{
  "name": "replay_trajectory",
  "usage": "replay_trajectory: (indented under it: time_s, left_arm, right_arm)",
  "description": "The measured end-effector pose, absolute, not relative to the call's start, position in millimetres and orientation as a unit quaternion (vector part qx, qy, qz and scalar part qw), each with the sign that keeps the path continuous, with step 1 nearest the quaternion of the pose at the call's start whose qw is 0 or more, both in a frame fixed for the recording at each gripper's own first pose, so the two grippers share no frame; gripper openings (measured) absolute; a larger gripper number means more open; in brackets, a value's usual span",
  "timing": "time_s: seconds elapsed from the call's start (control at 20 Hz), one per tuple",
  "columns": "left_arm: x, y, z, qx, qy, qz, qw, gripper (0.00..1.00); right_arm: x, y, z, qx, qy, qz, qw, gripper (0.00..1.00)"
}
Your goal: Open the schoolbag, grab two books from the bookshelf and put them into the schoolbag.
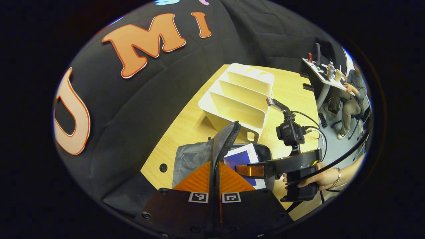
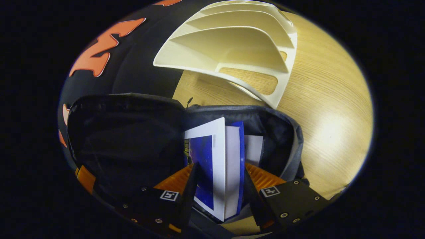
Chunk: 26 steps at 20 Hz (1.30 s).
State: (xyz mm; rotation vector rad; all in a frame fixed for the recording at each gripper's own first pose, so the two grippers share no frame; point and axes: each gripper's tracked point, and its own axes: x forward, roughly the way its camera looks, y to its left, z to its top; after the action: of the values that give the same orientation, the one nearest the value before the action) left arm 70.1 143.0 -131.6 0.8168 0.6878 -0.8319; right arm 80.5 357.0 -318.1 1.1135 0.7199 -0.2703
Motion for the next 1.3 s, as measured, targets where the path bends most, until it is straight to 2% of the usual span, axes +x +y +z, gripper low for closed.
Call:
replay_trajectory:
  time_s: [0.05,0.1,0.15,0.2,0.4,0.6,0.8,1.0,1.05,1.1,1.15,1.3]
  left_arm:
    - [66.4,143.0,-134.1,0.369,0.324,-0.387,0.780,0.01]
    - [63.7,144.1,-136.0,0.363,0.327,-0.387,0.782,0.01]
    - [61.7,146.3,-137.0,0.358,0.328,-0.386,0.784,0.01]
    - [60.0,146.6,-138.1,0.351,0.328,-0.385,0.788,0.01]
    - [42.2,143.6,-149.9,0.316,0.341,-0.386,0.797,0.01]
    - [39.6,143.9,-158.1,0.312,0.341,-0.355,0.813,0.01]
    - [23.7,128.1,-171.2,0.290,0.358,-0.325,0.826,0.06]
    - [-1.7,100.8,-186.1,0.242,0.386,-0.295,0.840,0.22]
    - [-6.7,93.3,-187.1,0.230,0.386,-0.285,0.846,0.34]
    - [-10.6,85.9,-187.5,0.216,0.386,-0.274,0.854,0.40]
    - [-15.7,80.2,-186.2,0.203,0.385,-0.261,0.862,0.60]
    - [-21.5,61.2,-174.0,0.163,0.354,-0.212,0.896,1.00]
  right_arm:
    - [75.0,352.3,-317.8,0.509,0.334,-0.128,0.783,0.74]
    - [69.5,348.0,-316.8,0.505,0.336,-0.129,0.785,0.89]
    - [62.6,342.3,-316.2,0.497,0.339,-0.132,0.788,0.77]
    - [54.7,335.5,-314.3,0.489,0.340,-0.137,0.792,0.84]
    - [21.7,297.4,-308.3,0.441,0.365,-0.157,0.805,0.99]
    - [0.2,244.8,-290.1,0.412,0.374,-0.164,0.814,0.99]
    - [-17.2,194.4,-276.7,0.358,0.405,-0.158,0.826,0.98]
    - [-19.6,157.6,-257.0,0.297,0.429,-0.121,0.844,0.99]
    - [-18.1,145.8,-250.4,0.281,0.430,-0.113,0.851,0.99]
    - [-16.7,135.5,-247.0,0.262,0.430,-0.108,0.857,0.98]
    - [-15.9,124.6,-242.7,0.241,0.430,-0.104,0.864,0.99]
    - [-9.0,96.4,-217.8,0.178,0.406,-0.089,0.892,0.99]
